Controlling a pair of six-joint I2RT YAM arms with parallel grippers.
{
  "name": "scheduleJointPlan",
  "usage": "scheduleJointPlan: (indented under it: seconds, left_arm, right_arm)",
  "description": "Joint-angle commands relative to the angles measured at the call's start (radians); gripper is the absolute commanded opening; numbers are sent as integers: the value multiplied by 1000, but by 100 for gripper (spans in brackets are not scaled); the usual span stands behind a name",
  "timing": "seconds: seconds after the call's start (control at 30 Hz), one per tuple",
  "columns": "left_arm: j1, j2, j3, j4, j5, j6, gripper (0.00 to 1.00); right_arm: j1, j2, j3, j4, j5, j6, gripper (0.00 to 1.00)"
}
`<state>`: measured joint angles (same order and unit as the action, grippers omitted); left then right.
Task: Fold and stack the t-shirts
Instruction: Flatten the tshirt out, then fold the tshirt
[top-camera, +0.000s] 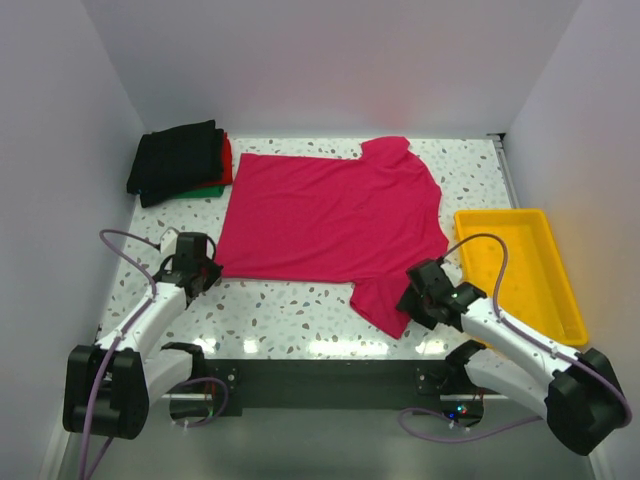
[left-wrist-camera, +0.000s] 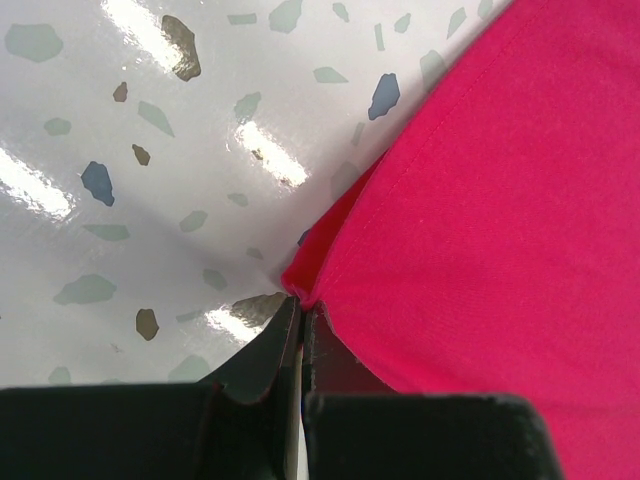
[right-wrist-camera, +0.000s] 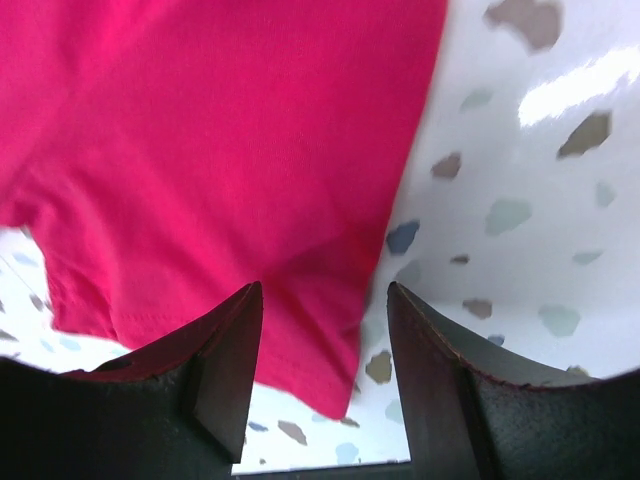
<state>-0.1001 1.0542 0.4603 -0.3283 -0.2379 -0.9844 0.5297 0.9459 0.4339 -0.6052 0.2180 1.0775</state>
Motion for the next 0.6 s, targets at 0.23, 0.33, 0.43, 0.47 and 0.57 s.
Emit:
scheduleJointPlan:
  seconds: [0.23,0.33,0.43,0.47,0.57]
  left_arm:
    - [10,12,12,15,-11,9,0]
    - [10,13,11,15,-11,9,0]
    - [10,16,3,26,-11,12,0]
    - [10,20,-2,29,-9,13,0]
    - [8,30,-3,29,-12,18,0]
  right_arm:
    - [205,-44,-15,-154,40,189,56]
    - [255,-32,-32,-125,26,228,56]
    - [292,14,-49,-79,23,252,56]
    - [296,25,-52,-47,14,257,55]
    - [303,59,-58,-2,14,265,41]
